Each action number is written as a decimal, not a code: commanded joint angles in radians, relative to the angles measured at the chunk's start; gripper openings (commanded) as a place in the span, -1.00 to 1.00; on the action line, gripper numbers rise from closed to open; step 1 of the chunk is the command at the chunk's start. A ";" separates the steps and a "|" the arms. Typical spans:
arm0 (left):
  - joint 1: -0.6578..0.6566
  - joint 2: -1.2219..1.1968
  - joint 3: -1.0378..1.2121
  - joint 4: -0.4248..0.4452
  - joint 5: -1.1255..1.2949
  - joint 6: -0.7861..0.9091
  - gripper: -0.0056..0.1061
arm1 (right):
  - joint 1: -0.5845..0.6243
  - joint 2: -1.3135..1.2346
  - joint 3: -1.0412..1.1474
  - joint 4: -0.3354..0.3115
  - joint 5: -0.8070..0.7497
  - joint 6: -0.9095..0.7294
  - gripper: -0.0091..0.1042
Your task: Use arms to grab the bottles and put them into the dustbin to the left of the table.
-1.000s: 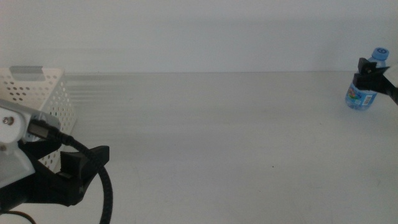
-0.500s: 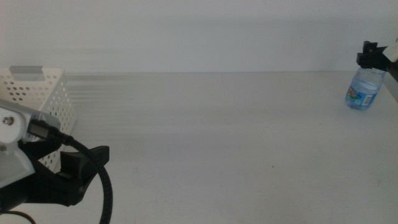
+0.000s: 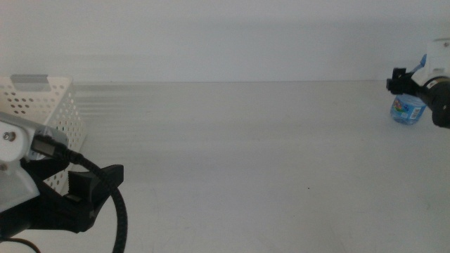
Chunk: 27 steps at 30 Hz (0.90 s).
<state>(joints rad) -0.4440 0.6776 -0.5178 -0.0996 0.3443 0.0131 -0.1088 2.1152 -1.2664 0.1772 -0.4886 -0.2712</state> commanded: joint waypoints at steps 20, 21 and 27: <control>-0.007 -0.004 -0.028 -0.005 -0.073 -0.013 0.72 | 0.095 -0.106 -0.005 -0.137 -0.095 0.055 -0.84; -0.007 -0.004 -0.028 -0.005 -0.073 -0.013 0.72 | 0.118 -0.128 -0.005 -0.151 -0.081 0.056 -0.84; -0.007 -0.004 -0.028 -0.005 -0.073 -0.013 0.72 | 0.275 -0.239 -0.005 -0.232 -0.059 0.111 -0.84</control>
<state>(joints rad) -0.4440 0.6776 -0.5178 -0.0996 0.3443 0.0131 0.1357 1.9749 -1.2389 -0.0178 -0.4336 -0.1759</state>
